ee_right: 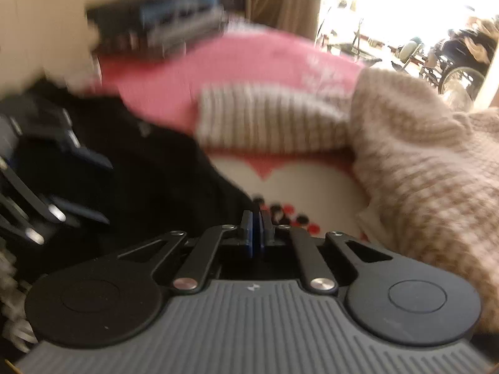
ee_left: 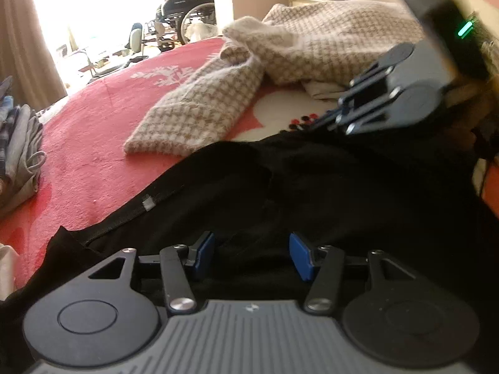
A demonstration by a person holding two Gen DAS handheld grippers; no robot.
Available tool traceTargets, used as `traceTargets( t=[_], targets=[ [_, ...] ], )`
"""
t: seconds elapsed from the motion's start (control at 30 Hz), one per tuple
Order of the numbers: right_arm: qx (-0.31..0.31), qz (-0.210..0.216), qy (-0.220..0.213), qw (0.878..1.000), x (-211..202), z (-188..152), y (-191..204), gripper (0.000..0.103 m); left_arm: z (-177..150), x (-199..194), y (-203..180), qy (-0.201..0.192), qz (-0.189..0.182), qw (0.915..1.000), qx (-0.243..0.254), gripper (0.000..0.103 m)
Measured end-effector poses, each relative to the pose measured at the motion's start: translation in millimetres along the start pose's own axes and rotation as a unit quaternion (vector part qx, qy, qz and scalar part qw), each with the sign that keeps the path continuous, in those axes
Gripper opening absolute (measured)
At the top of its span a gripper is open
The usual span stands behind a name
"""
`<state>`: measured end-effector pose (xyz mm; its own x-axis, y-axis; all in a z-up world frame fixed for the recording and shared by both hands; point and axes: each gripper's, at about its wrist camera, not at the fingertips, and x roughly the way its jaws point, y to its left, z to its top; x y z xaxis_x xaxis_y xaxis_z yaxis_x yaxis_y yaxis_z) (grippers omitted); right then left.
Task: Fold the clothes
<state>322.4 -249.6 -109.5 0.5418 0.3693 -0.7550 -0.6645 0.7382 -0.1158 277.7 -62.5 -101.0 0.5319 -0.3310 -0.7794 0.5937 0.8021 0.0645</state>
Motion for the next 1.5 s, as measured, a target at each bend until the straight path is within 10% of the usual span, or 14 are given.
traceTargets(
  t=[0.2,0.37,0.53,0.73,1.1,1.5],
  targets=[
    [0.045,-0.124,-0.013,0.991,22.4,-2.1,-24.9,0.0,-1.4,1.1,11.3,-0.003,0.032,0.9988,-0.036,0.057],
    [0.118,-0.115,-0.09,0.982,-27.1,-12.6,-38.5,0.001,10.0,-3.4,22.3,-0.018,0.08,0.9934,-0.08,0.058],
    [0.245,-0.122,-0.189,0.943,-138.4,-47.2,-65.2,0.004,21.4,-7.9,33.4,-0.033,0.127,0.9835,-0.125,0.054],
    [0.425,-0.101,-0.171,0.883,-211.8,-128.4,-93.1,0.007,39.1,-18.7,41.0,-0.058,0.166,0.9702,-0.168,0.054],
    [0.52,-0.023,-0.061,0.851,-199.4,-185.1,-54.6,0.016,46.4,-45.4,-68.5,-0.041,-0.04,0.9966,-0.059,0.057],
    [0.5,0.072,0.017,0.863,-216.8,-218.6,-4.0,0.022,-3.1,-75.1,-148.9,0.019,-0.189,0.9787,0.076,0.057]
  ],
)
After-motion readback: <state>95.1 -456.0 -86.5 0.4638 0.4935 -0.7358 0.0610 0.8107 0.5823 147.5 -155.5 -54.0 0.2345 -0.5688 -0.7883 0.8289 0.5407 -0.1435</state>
